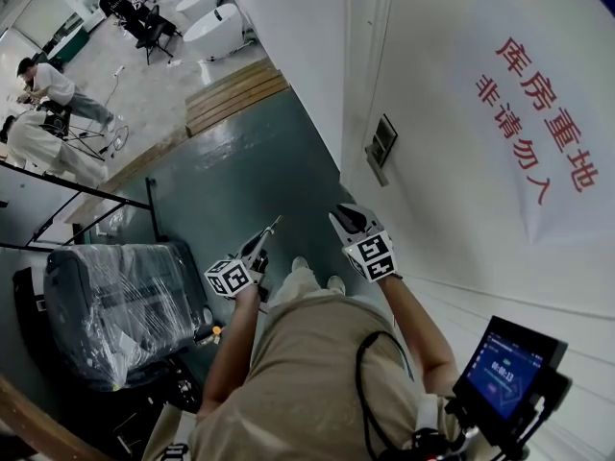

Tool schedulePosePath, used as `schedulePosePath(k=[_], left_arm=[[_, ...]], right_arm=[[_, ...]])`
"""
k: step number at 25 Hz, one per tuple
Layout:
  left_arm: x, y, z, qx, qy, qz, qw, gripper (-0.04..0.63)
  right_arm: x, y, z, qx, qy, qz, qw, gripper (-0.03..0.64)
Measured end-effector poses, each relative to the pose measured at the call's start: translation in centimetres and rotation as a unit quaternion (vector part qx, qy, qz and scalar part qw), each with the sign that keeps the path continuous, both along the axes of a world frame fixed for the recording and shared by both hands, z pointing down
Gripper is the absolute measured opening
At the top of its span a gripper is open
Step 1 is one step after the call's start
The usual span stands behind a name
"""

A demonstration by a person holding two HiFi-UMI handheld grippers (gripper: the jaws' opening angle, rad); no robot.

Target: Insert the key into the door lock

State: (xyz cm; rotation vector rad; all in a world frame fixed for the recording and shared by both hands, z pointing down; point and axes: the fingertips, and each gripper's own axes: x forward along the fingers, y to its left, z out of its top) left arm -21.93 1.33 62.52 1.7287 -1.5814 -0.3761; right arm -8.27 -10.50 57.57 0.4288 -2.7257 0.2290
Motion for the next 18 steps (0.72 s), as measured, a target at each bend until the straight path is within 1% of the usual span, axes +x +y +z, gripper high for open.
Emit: schedulePosePath(k=[6,18], left_arm=[[-2.4,-0.4,0.0,-0.004,0.002,0.006,1.0000,0.034],[-9.2,-1.0,-1.1,-0.002,-0.006,0.012,0.9999,0.034]], right_arm=[[-2.3,-0.2,-0.1,-0.005,0.001,0.006,1.000,0.086],[-9.8,-0.7,-1.7,0.004,-0.008,0.001,1.000,0.086]])
